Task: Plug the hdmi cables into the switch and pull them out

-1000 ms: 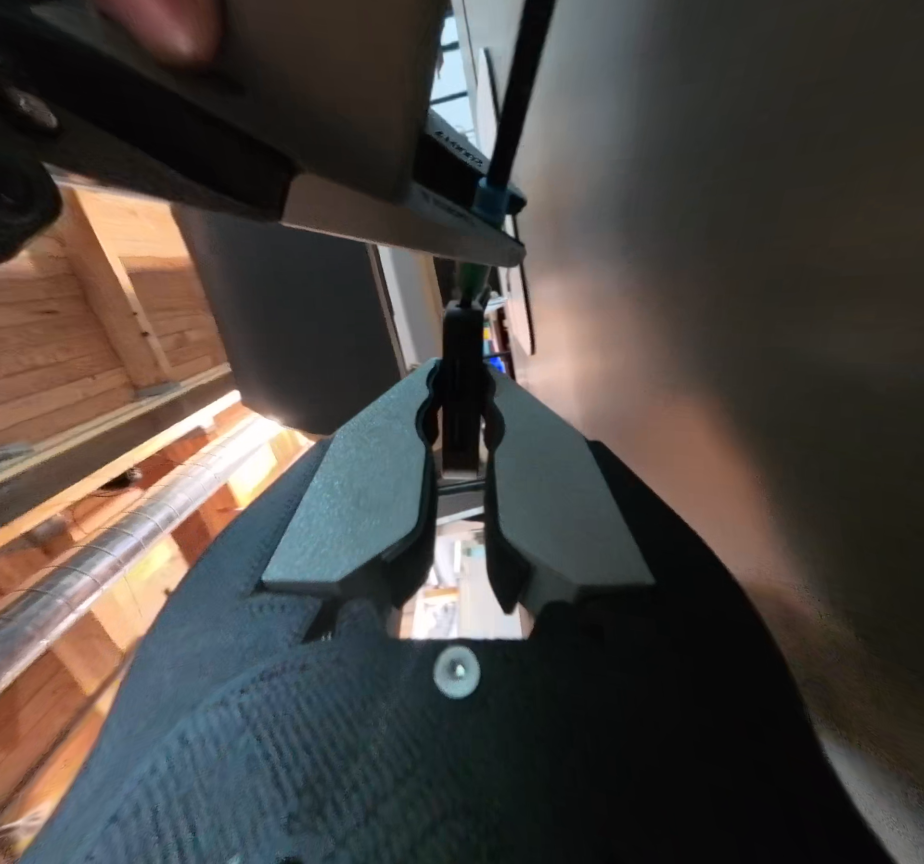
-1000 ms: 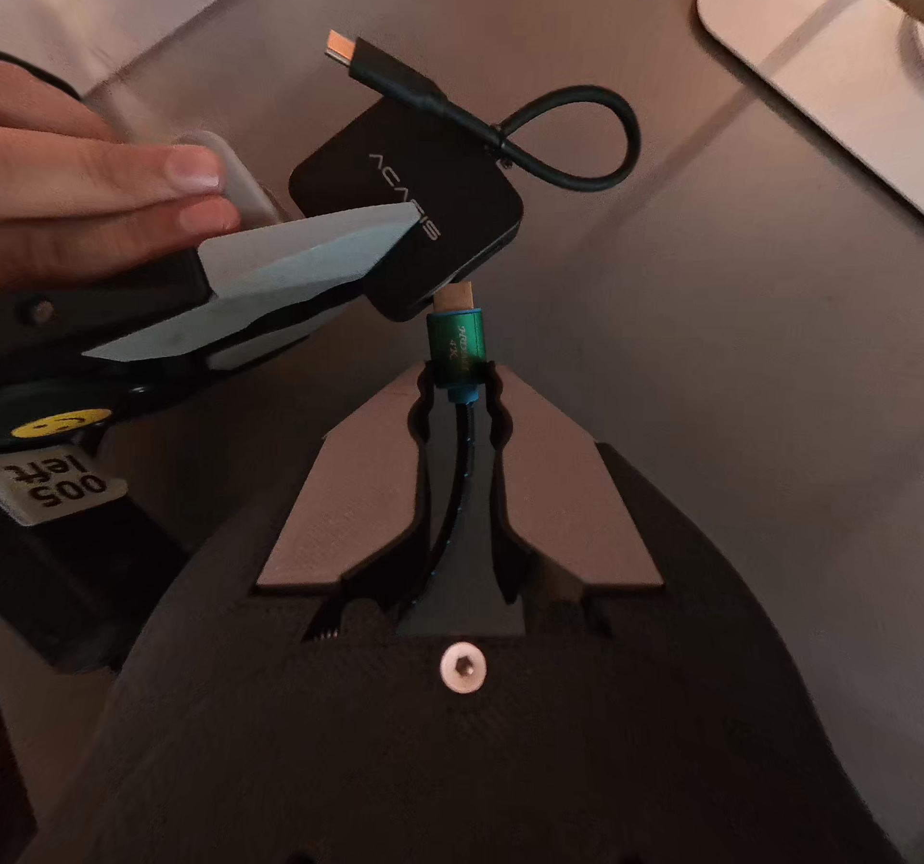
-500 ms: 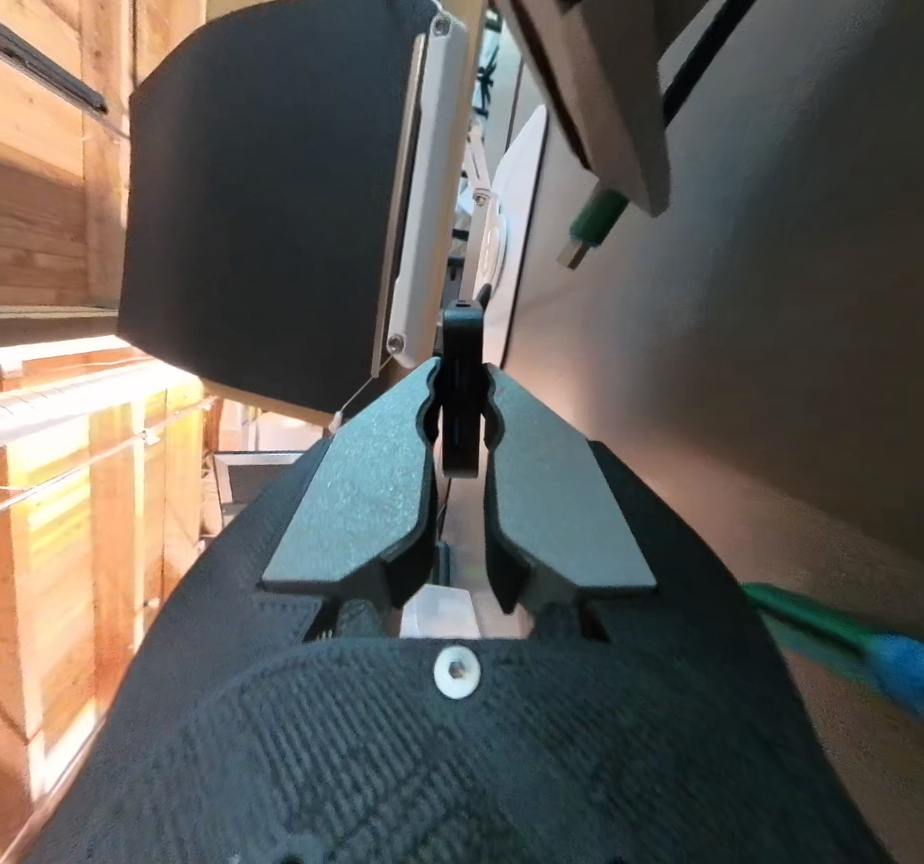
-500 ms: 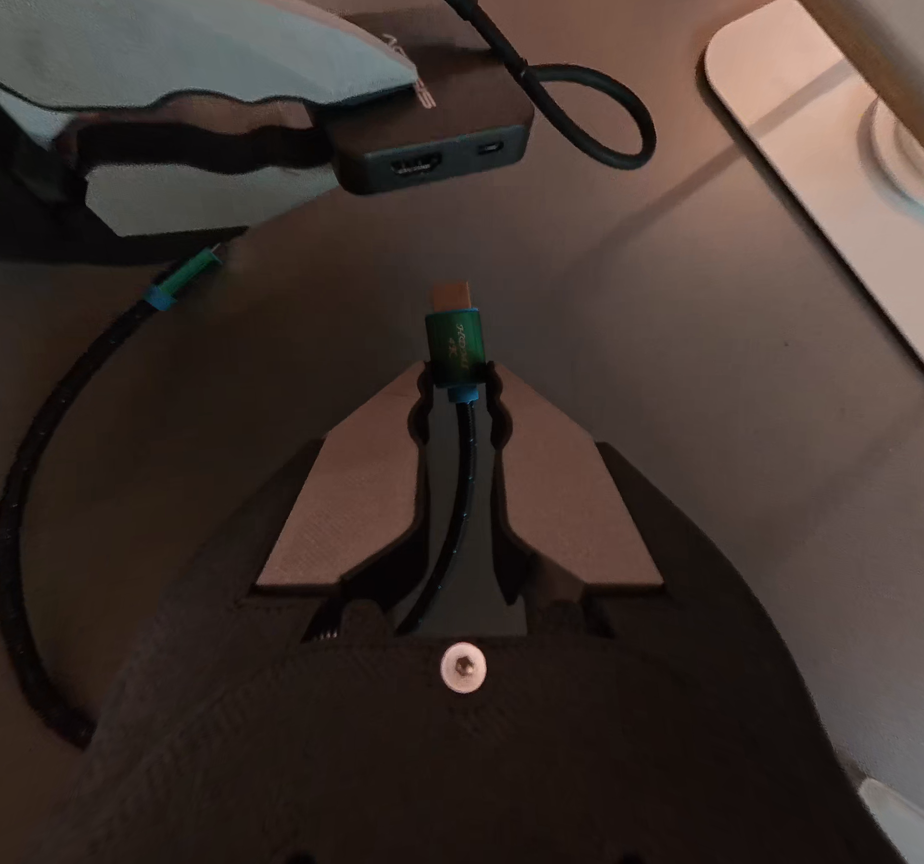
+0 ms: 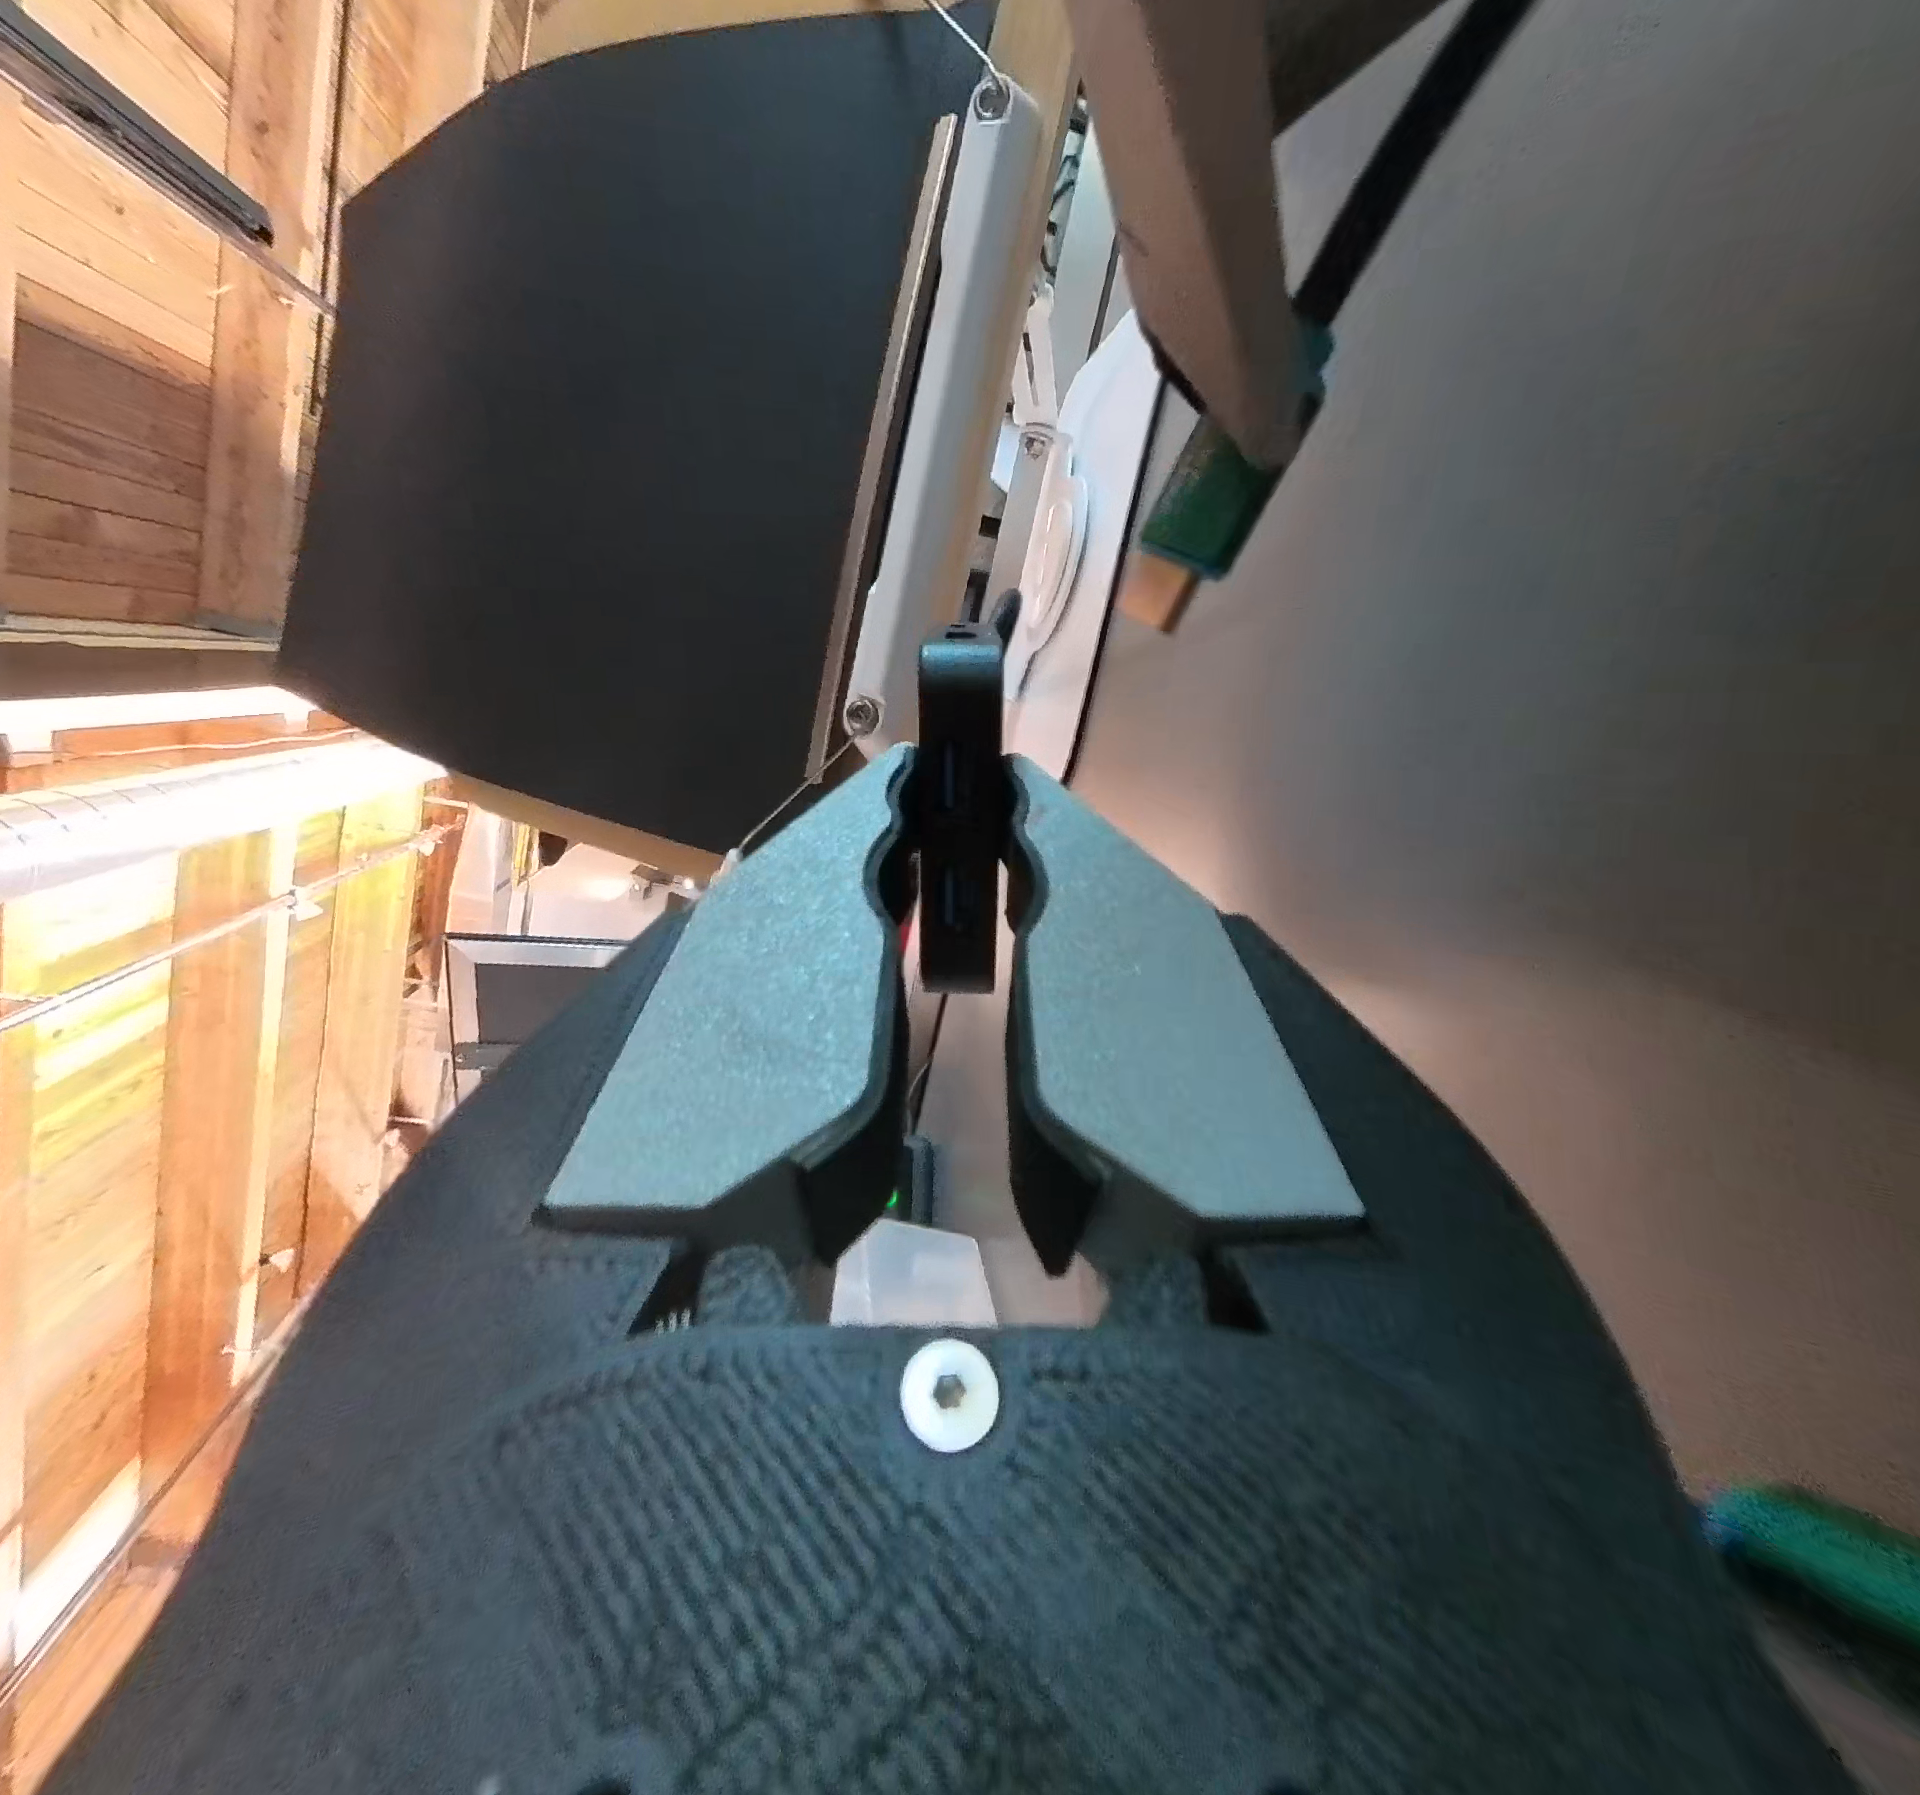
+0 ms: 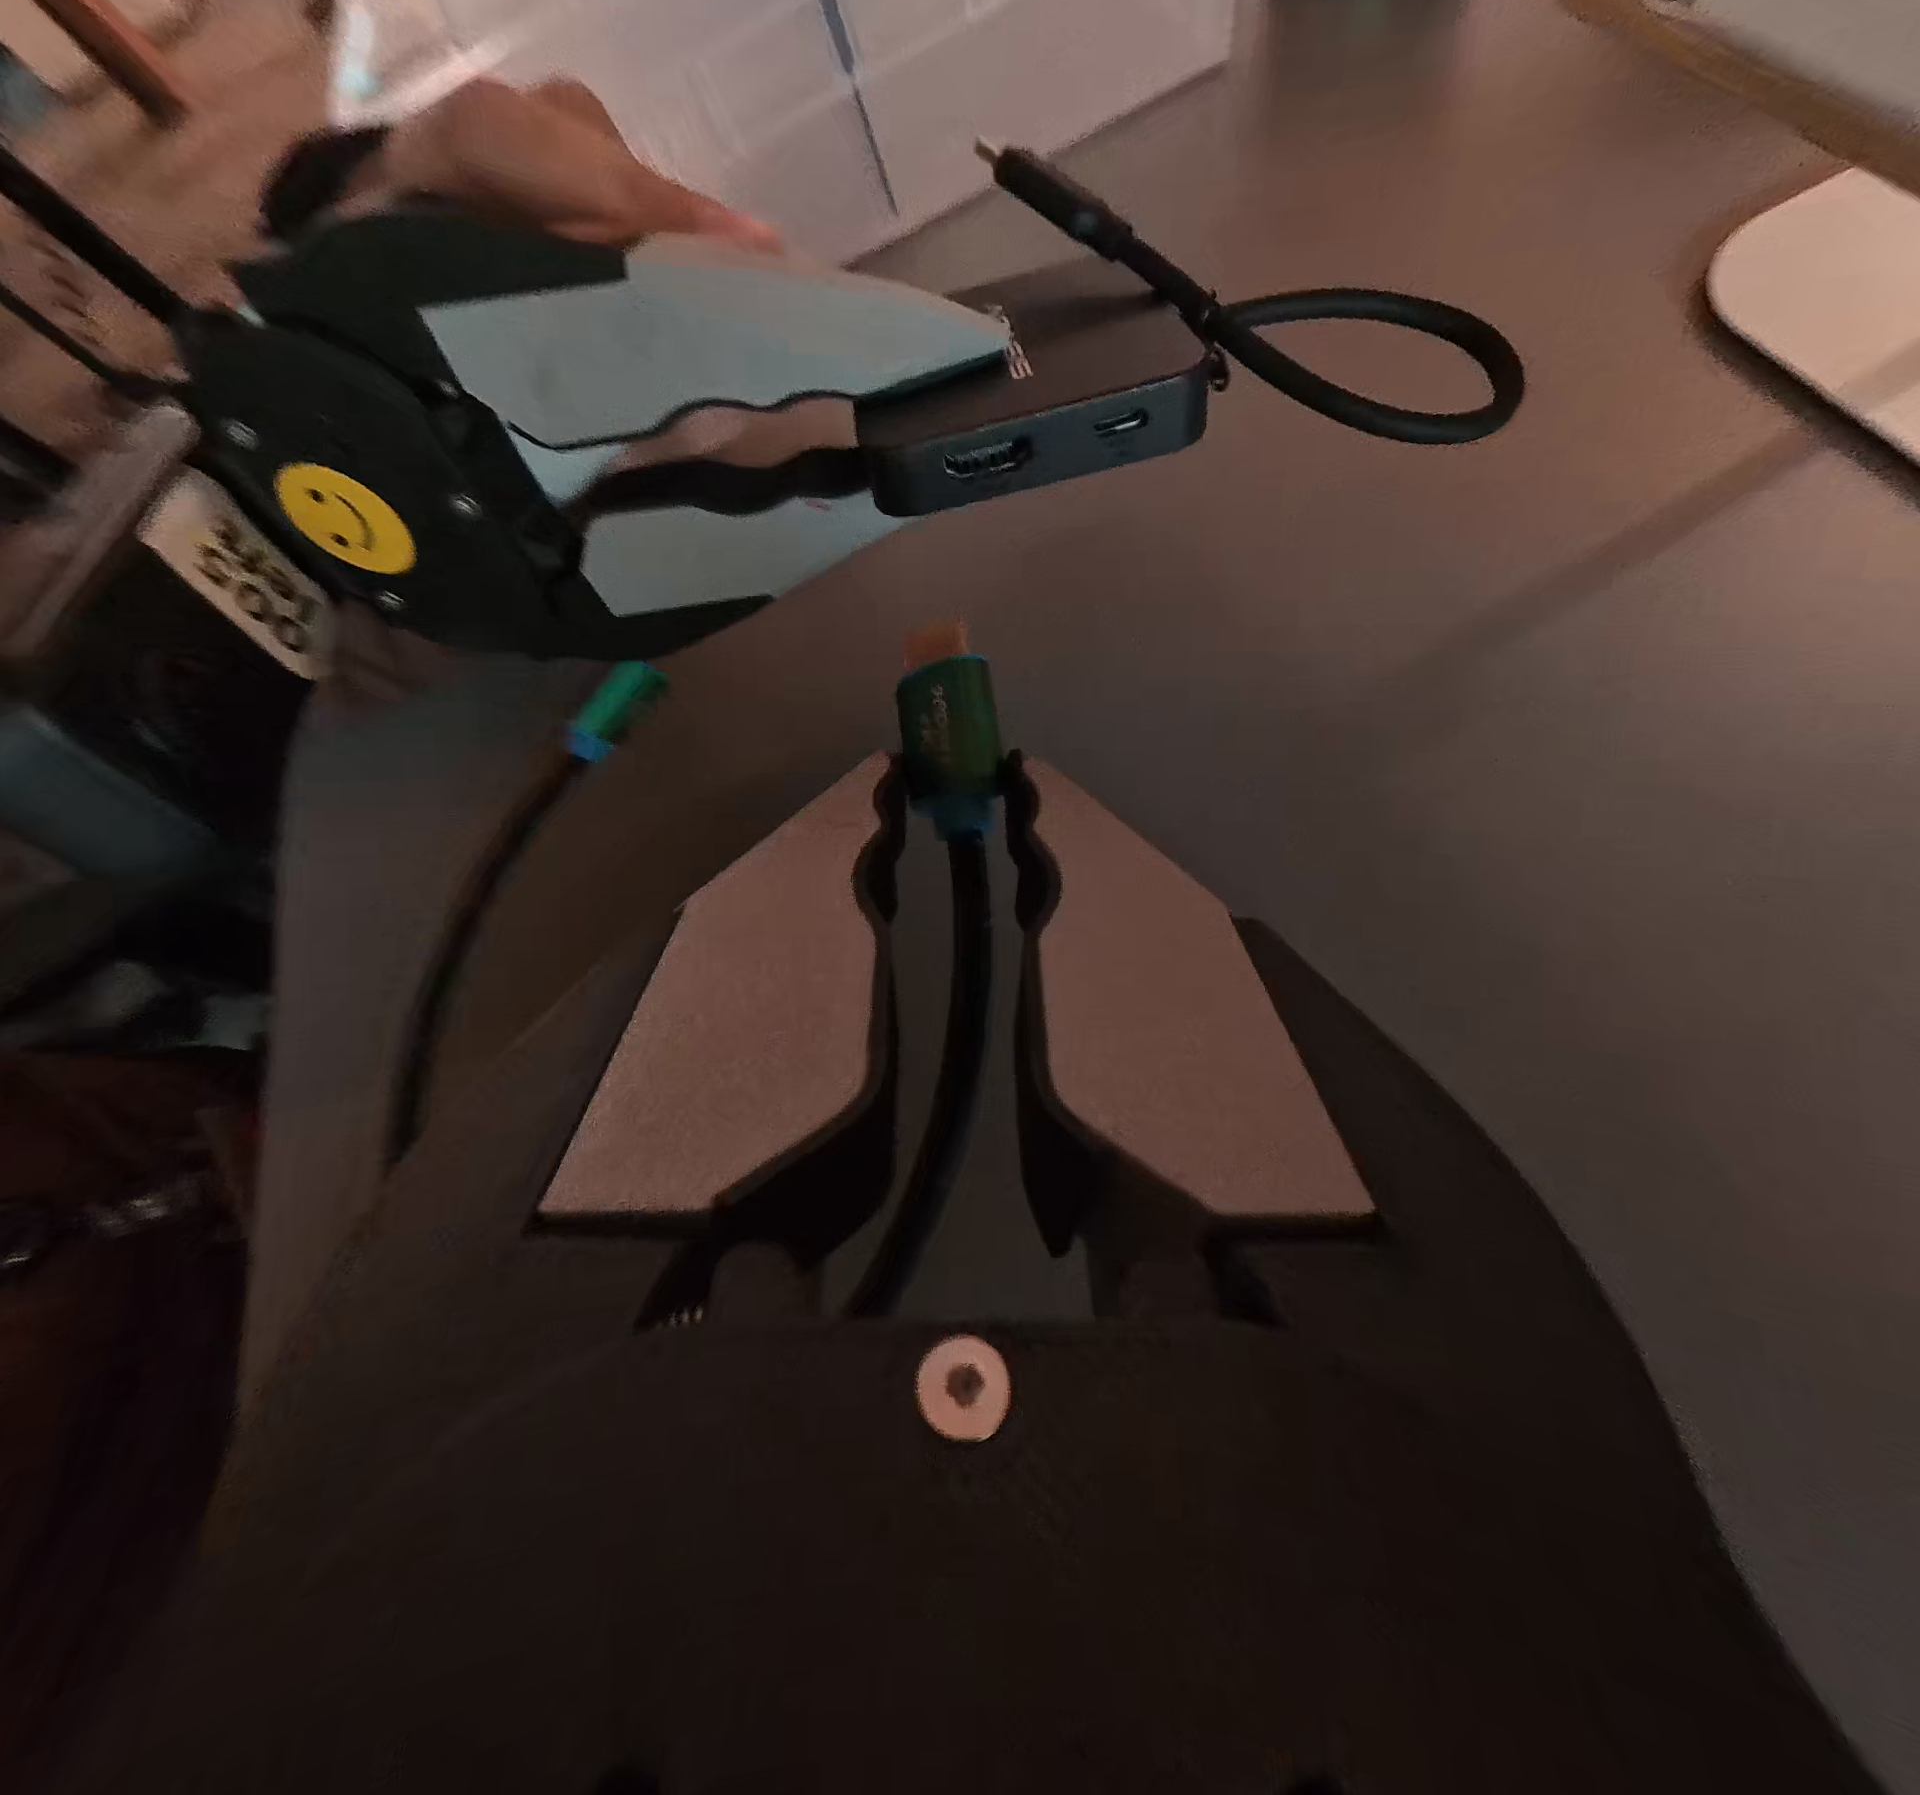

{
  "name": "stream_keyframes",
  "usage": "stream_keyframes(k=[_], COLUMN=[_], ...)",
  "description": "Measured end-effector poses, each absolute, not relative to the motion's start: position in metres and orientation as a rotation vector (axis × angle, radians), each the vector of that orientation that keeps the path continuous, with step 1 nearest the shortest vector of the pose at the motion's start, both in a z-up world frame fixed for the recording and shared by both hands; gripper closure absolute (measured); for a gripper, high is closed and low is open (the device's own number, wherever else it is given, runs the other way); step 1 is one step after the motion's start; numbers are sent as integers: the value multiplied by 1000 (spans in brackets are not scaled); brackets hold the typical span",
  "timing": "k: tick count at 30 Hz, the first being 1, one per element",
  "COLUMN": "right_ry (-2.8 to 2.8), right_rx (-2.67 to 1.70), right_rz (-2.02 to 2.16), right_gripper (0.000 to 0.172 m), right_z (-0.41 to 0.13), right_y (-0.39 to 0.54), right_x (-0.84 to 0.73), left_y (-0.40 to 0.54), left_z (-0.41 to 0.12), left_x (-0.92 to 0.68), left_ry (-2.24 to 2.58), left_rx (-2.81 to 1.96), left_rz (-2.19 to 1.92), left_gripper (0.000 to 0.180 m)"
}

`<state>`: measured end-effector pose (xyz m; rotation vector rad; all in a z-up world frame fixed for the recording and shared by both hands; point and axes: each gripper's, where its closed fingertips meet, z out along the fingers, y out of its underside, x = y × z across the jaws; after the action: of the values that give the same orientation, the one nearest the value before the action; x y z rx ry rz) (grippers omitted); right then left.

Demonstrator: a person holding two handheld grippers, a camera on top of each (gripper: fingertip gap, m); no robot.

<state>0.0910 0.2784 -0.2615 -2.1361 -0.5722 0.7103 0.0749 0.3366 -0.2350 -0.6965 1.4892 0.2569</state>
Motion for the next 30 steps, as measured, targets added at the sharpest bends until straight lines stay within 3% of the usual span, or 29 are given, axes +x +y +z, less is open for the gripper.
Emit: stream_keyframes(k=[9, 18, 20, 30], right_ry=[-448, -570, -592, -550], right_rx=[-2108, -2323, -2333, -2013], right_rz=[833, 471, 430, 684], right_gripper=[161, 160, 170, 111], right_z=[-255, -299, -302, -244], right_y=[281, 283, 282, 287], right_x=[104, 114, 115, 91], left_y=[339, 327, 325, 306], left_z=[-235, -237, -239, -236], left_x=[72, 77, 78, 83], left_ry=[1482, 1510, 1522, 1534], left_rx=[-735, -689, -682, -628], left_rz=[218, 192, 184, 115], left_gripper=[169, 169, 169, 169])
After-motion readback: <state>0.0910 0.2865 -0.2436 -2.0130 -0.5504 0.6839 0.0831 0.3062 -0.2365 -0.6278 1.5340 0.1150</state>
